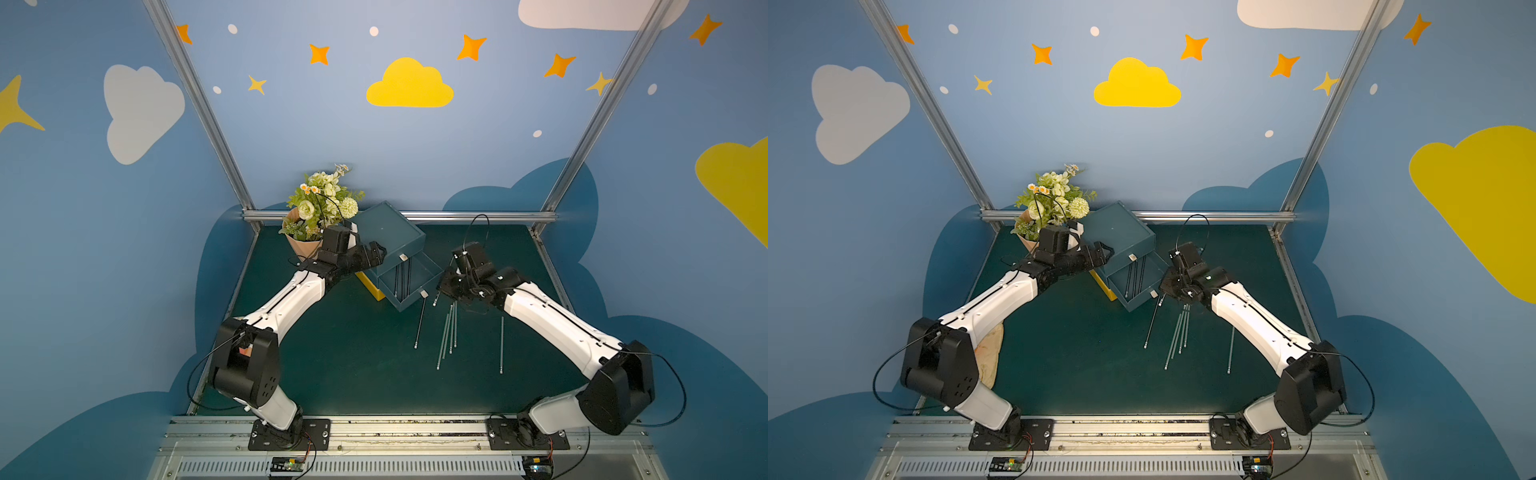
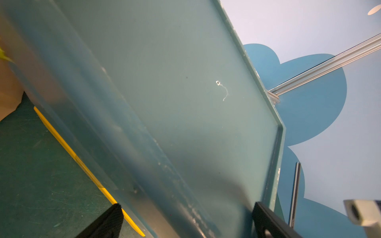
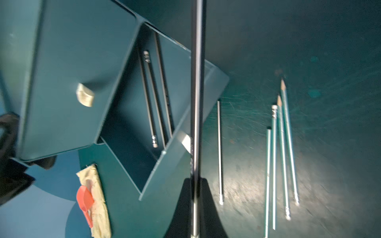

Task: Please place the pencils in the drawer according to their color
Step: Place the pencil in the drawer.

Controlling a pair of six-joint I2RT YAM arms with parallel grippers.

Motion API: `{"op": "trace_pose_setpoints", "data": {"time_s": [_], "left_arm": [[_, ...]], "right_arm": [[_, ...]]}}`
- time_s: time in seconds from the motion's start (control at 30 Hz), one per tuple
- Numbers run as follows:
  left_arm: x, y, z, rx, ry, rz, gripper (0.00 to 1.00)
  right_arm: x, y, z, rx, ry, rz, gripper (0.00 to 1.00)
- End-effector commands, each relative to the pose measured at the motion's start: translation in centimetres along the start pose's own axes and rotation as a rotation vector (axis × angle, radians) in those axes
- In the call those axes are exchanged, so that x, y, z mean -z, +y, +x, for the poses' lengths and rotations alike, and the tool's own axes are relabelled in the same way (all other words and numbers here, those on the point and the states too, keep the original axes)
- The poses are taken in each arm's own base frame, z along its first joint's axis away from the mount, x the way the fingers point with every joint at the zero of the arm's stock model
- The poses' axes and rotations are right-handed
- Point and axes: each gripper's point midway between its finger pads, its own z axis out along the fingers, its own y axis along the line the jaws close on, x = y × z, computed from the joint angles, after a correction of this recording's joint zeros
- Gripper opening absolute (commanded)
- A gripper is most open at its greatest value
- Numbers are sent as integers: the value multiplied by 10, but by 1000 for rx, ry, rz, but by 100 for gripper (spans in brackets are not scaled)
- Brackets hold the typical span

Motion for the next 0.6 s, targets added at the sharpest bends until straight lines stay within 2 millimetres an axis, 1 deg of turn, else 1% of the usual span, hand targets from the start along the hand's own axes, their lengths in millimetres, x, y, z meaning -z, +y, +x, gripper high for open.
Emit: {"op": "trace_pose_setpoints", "data": {"time_s": [0.0,0.1,0.23,0.4,0.57], "left_arm": [[-7,31,39,19,128,-110,100],[-6,30,37,17,121,-109,100],[-5,30,36,20,115,-113,100],[-4,29,35,21,112,-112,100],[-4,30,35,21,111,-113,100]], "right_arm": [[-13,27,-15,15,-8,-58,0],[-26,43,-23,18,-1,-72,0],[-48,55,-22,17,40,-81,0],[-71,60,-8,17,96,-78,0],[-84,64,15,36,145,-73,0]]}}
